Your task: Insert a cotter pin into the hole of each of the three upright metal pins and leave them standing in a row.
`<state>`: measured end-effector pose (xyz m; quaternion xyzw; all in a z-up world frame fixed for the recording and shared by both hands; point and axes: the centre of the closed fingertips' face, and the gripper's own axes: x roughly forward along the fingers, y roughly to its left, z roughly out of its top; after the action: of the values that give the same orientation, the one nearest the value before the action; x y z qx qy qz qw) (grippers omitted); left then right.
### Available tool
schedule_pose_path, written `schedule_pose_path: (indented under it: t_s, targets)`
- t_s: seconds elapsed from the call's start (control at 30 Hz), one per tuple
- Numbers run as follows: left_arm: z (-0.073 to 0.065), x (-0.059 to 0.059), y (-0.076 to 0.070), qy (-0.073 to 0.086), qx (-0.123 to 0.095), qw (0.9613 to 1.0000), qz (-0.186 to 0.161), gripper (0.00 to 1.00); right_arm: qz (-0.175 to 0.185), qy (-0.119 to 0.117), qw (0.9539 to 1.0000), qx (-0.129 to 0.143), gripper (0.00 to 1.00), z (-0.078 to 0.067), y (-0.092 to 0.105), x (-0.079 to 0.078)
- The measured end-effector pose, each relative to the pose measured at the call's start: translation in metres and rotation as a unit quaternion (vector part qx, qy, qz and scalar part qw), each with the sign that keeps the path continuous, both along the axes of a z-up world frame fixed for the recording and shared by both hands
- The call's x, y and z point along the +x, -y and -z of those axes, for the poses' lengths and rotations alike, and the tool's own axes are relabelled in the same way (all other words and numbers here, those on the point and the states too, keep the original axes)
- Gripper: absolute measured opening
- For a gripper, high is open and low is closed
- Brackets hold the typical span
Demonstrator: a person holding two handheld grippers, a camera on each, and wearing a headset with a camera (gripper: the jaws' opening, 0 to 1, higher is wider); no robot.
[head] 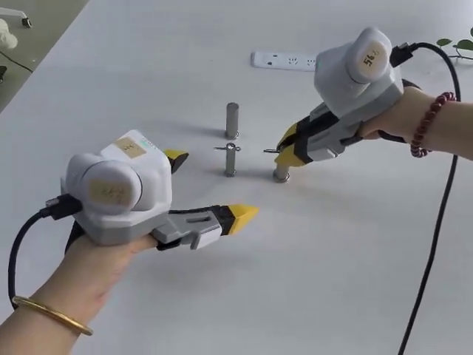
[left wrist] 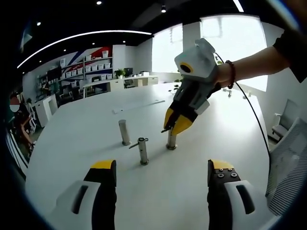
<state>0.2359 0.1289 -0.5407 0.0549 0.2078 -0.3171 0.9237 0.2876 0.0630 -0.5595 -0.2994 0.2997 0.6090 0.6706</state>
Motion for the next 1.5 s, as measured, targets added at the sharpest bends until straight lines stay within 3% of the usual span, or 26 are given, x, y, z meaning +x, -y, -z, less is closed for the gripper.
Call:
schedule_pose_path:
  t_s: [0.73,0.83,0.93,1.1,1.3,1.43,1.5]
  targets:
    - [0.003,0.000,-0.003,-0.007,-0.006,1.0000,-0.002,0.83,-0.018,-0.017,0.9993,0.027,0.09,0.000,-0.005,0.001]
    - [0.004,0.000,-0.003,-0.007,-0.005,1.0000,-0.003,0.83,-0.017,-0.018,0.9989,0.039,0.19,-0.004,-0.007,0.002]
    - [0.003,0.000,-0.004,-0.006,-0.006,1.0000,-0.004,0.83,-0.019,-0.014,0.9988,0.044,0.22,-0.009,-0.009,0.002]
    - [0.001,0.001,-0.003,-0.003,-0.007,1.0000,-0.004,0.84,0.011,-0.020,0.9974,0.069,0.27,-0.019,-0.017,0.003]
    - [-0.002,0.003,-0.005,0.001,-0.010,0.9999,-0.009,0.85,0.066,-0.005,0.9922,0.105,0.28,-0.029,-0.030,0.021]
    - [-0.004,0.004,-0.006,0.004,-0.011,0.9998,-0.012,0.86,0.110,-0.006,0.9838,0.141,0.27,-0.033,-0.039,0.039]
    - [-0.004,0.004,-0.006,0.005,-0.014,0.9998,-0.013,0.86,0.116,0.001,0.9828,0.144,0.27,-0.032,-0.042,0.045]
